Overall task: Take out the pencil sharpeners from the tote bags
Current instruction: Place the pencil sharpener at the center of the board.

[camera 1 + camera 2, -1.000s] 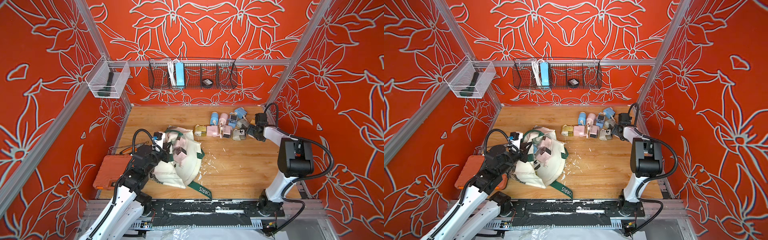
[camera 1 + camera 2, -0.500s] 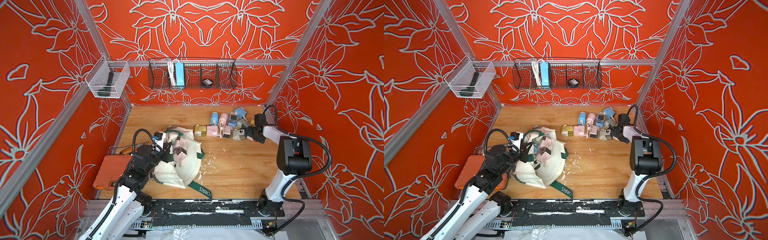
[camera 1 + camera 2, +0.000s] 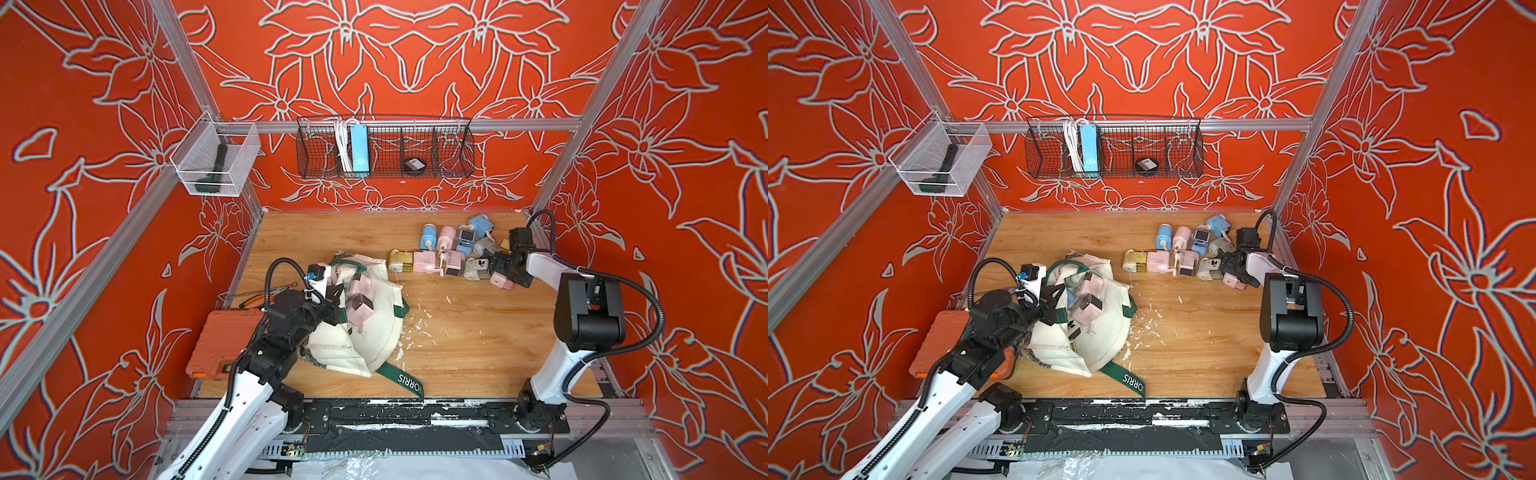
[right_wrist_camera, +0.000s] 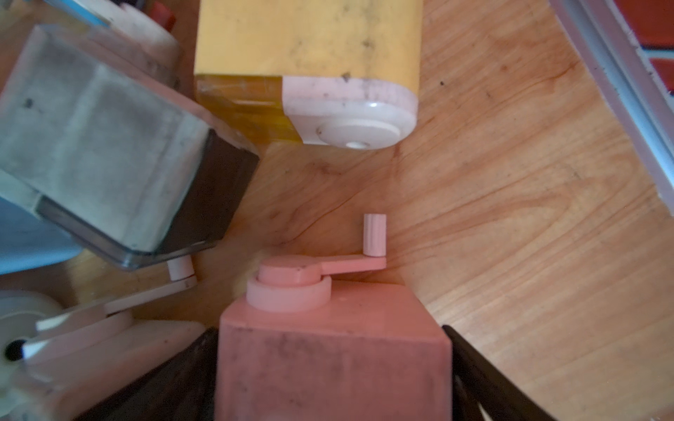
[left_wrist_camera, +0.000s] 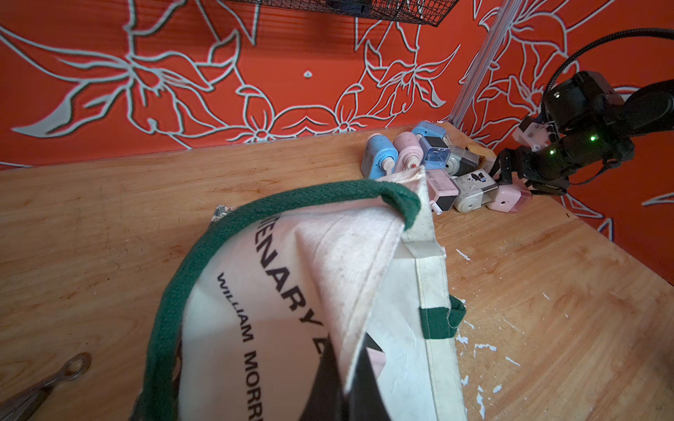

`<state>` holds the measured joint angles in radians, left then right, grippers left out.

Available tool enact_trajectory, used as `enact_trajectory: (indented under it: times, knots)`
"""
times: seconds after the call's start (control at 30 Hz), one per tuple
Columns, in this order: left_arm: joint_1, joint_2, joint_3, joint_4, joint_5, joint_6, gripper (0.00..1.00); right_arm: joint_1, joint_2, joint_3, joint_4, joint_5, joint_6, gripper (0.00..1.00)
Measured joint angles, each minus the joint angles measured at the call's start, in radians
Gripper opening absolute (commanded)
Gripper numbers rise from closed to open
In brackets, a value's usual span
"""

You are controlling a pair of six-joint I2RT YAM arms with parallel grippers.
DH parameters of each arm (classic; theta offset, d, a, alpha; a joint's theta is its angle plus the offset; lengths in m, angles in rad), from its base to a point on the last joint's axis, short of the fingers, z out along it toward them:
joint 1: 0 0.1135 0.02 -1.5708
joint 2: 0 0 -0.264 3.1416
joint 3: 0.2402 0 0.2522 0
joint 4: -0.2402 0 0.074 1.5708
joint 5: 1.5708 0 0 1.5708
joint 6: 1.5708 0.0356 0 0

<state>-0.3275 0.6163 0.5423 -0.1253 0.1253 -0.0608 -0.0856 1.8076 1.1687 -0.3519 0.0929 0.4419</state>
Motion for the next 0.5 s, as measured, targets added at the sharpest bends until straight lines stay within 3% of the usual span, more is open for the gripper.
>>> enact_trajectory:
  times: [0.23, 0.5]
  knots:
    - [0.000, 0.000, 0.000, 0.000, 0.000, 0.000, 0.00, 0.000, -0.100, -0.057, 0.020, 0.012, 0.005, 0.92]
    - [0.000, -0.002, 0.000, -0.001, -0.001, 0.000, 0.00, 0.043, -0.383, -0.162, 0.096, 0.015, 0.034, 0.86]
